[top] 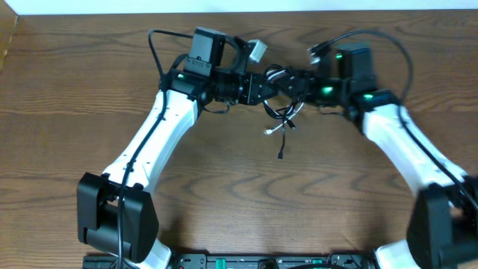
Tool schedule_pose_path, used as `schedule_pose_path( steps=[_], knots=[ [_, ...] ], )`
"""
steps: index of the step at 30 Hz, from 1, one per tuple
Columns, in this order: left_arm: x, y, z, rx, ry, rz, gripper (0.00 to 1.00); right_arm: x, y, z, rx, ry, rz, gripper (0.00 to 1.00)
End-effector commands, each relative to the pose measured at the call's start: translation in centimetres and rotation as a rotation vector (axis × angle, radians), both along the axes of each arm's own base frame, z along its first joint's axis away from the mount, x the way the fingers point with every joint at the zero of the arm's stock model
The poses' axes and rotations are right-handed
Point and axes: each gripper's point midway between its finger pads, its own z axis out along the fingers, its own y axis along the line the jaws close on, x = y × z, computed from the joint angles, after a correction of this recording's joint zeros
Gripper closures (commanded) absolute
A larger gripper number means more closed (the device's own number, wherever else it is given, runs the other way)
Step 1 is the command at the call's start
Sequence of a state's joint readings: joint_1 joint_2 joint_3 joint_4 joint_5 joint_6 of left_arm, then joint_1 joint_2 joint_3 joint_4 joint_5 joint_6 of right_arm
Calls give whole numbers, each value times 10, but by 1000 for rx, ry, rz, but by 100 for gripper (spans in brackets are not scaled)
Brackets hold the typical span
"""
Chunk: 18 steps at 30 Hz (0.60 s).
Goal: Untangle cables
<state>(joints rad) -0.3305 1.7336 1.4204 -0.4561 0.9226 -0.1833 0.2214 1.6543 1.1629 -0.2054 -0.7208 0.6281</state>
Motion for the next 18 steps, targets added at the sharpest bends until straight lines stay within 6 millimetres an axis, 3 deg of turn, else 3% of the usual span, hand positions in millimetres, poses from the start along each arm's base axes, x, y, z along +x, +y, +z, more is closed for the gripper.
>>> schedule_pose_path(
  steps=[1, 4, 8, 18],
  knots=[
    [6, 12, 8, -24, -7, 20, 92, -7, -23, 45, 24, -78, -33, 44],
    [11, 19, 8, -24, -4, 41, 92, -17, -40, 59, 8, -92, -56, 46],
    [20, 25, 11, -43, 51, 111, 93, -29, -47, 57, -26, -84, -37, 57],
    [67, 47, 9, -116, 379, 610, 92, -68, -6, 43, -83, -166, 242, 62]
  ],
)
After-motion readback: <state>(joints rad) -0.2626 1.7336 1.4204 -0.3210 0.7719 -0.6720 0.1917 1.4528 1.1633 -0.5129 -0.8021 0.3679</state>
